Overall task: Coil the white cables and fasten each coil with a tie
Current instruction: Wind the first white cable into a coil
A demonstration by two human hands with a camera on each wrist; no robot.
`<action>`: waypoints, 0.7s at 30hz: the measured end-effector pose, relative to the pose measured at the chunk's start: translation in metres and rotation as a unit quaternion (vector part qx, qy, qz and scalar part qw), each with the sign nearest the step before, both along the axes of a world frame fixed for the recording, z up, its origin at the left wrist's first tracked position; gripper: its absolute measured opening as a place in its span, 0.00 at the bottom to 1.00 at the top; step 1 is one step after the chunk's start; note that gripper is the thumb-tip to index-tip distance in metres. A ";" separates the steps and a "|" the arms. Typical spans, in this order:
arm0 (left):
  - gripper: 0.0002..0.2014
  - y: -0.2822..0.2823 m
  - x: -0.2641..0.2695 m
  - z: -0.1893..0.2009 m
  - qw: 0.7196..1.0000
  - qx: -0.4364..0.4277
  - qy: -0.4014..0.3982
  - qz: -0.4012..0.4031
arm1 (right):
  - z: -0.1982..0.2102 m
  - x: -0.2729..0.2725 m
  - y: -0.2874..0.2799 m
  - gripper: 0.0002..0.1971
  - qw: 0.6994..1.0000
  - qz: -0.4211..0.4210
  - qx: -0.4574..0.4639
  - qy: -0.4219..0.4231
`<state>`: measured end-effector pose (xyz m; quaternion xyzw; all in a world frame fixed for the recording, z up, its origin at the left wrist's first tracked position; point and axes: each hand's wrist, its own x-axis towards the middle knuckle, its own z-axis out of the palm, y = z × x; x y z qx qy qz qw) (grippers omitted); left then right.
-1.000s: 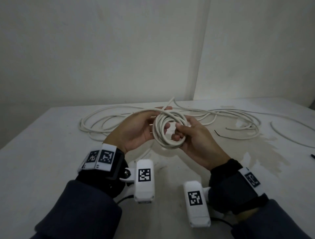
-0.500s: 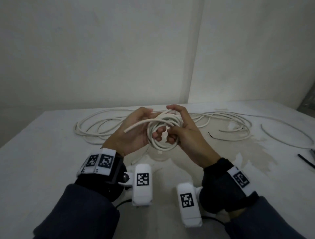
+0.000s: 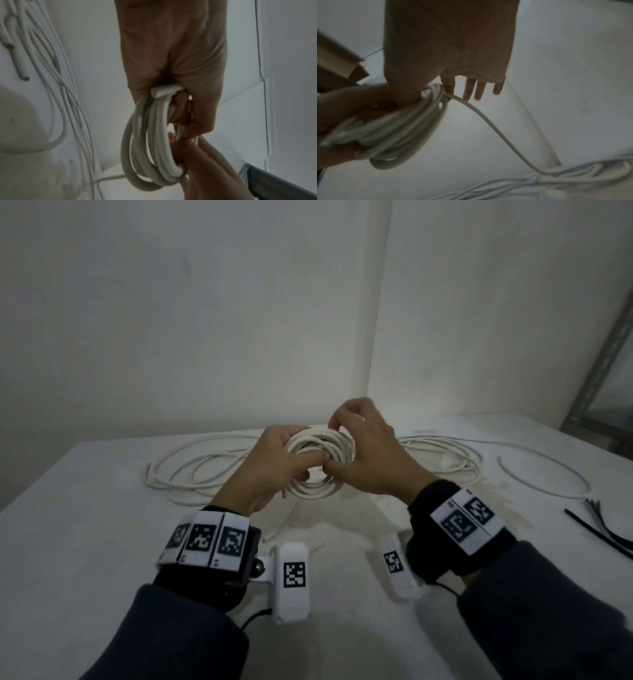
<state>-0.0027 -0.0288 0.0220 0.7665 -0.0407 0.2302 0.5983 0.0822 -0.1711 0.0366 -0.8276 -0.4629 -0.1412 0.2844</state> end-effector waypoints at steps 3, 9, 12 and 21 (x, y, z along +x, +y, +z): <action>0.14 -0.001 -0.003 0.009 0.999 -0.048 -0.017 0.004 | 0.019 -0.002 0.000 0.14 0.999 0.051 0.017 0.003; 0.16 -0.004 0.000 0.016 0.981 -0.129 -0.101 0.105 | 0.025 -0.012 0.013 0.02 0.992 0.040 0.102 0.062; 0.08 -0.007 0.003 0.018 0.968 -0.211 -0.094 0.096 | 0.016 -0.018 0.018 0.02 0.896 0.141 0.214 0.363; 0.03 -0.014 0.001 0.018 0.918 -0.379 -0.023 -0.114 | 0.018 -0.018 0.014 0.06 0.751 0.141 0.356 0.539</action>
